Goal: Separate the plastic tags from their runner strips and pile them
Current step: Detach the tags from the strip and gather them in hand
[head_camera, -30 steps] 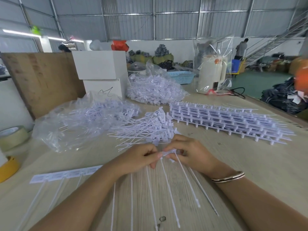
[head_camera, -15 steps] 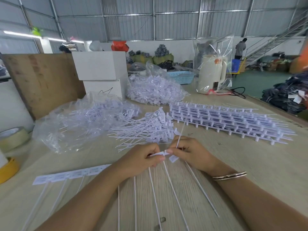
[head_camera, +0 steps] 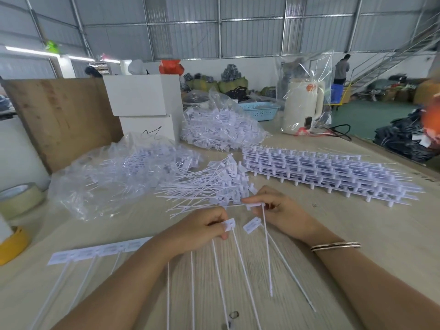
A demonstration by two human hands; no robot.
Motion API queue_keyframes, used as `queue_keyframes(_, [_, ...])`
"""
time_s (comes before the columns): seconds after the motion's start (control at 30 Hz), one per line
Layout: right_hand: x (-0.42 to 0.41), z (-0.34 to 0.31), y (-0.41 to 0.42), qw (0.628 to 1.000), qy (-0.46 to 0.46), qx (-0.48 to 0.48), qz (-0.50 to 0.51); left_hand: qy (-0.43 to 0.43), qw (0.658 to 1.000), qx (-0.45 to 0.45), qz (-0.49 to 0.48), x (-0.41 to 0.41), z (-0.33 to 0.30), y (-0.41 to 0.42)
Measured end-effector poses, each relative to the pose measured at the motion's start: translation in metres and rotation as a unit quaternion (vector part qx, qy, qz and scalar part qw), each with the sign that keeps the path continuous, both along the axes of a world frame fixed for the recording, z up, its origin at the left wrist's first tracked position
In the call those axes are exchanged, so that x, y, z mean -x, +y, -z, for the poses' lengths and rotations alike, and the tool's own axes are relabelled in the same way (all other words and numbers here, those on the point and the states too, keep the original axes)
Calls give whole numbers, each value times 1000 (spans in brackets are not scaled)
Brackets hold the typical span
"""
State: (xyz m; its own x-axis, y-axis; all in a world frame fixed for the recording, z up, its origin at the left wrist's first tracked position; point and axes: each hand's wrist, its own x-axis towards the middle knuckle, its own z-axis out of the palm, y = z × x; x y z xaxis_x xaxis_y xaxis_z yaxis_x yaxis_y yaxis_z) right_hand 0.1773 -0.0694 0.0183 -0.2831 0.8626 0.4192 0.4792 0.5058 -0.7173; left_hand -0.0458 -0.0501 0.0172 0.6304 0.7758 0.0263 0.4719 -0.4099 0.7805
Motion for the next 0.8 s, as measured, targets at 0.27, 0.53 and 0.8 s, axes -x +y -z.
queue_keyframes(0.27, [0, 2, 0, 999, -34, 14, -10, 180, 957, -225, -21, 2, -9, -9])
queue_keyframes(0.53, [21, 3, -6, 959, -208, -187, -41, 86, 980, -180, -25, -7, -9, -11])
queue_keyframes(0.8, [18, 6, -2, 929, -232, -286, 39, 56, 993, -106, -17, -5, -12, -7])
